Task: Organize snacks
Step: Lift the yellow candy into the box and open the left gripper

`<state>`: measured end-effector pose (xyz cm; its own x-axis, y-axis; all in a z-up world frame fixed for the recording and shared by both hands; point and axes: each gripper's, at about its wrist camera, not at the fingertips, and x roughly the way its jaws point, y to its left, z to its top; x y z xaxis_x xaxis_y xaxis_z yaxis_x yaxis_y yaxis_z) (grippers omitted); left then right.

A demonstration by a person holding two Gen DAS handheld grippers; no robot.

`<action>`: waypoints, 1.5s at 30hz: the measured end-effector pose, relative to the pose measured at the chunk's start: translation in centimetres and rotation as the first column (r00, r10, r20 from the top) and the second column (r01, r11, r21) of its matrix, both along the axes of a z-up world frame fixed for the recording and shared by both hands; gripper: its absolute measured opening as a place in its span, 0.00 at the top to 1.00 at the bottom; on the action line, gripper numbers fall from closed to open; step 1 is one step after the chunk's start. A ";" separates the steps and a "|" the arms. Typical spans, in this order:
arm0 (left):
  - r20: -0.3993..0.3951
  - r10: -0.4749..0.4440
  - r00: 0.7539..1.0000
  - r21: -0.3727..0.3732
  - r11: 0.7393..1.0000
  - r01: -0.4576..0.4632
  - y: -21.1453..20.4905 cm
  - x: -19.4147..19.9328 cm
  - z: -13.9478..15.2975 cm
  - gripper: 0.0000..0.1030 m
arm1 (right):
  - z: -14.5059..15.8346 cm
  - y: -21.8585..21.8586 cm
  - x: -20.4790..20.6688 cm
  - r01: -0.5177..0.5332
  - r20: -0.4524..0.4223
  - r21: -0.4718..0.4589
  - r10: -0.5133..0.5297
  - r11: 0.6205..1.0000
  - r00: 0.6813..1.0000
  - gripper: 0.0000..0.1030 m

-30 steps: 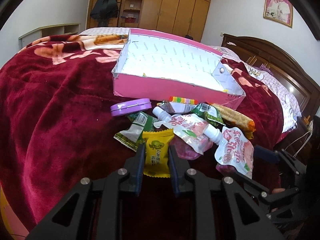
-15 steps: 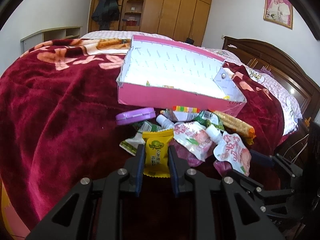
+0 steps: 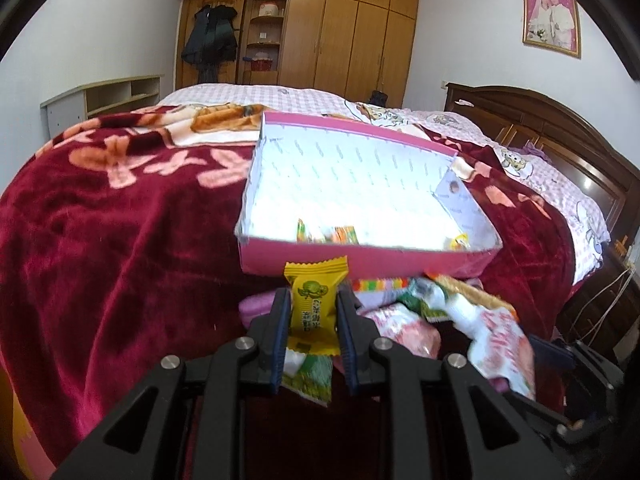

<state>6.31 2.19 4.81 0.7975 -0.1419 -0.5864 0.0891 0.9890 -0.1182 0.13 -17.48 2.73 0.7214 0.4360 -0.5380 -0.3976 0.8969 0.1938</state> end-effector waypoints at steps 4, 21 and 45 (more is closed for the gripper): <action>0.007 -0.010 1.000 0.000 1.000 0.010 -0.1 1.7 0.6 0.77 | 0.6 -0.2 0.0 0.004 0.014 0.015 -0.004 1.000 1.000 0.27; 0.026 -0.047 0.999 0.068 0.997 0.045 -2.6 9.8 1.3 0.77 | 2.5 -1.6 1.5 0.032 0.041 0.021 -0.033 0.999 0.999 0.27; -0.082 -0.010 0.997 0.065 0.998 0.016 -2.6 15.9 -1.9 0.62 | 3.9 -3.8 7.6 0.107 0.010 -0.019 -0.107 0.994 0.994 0.27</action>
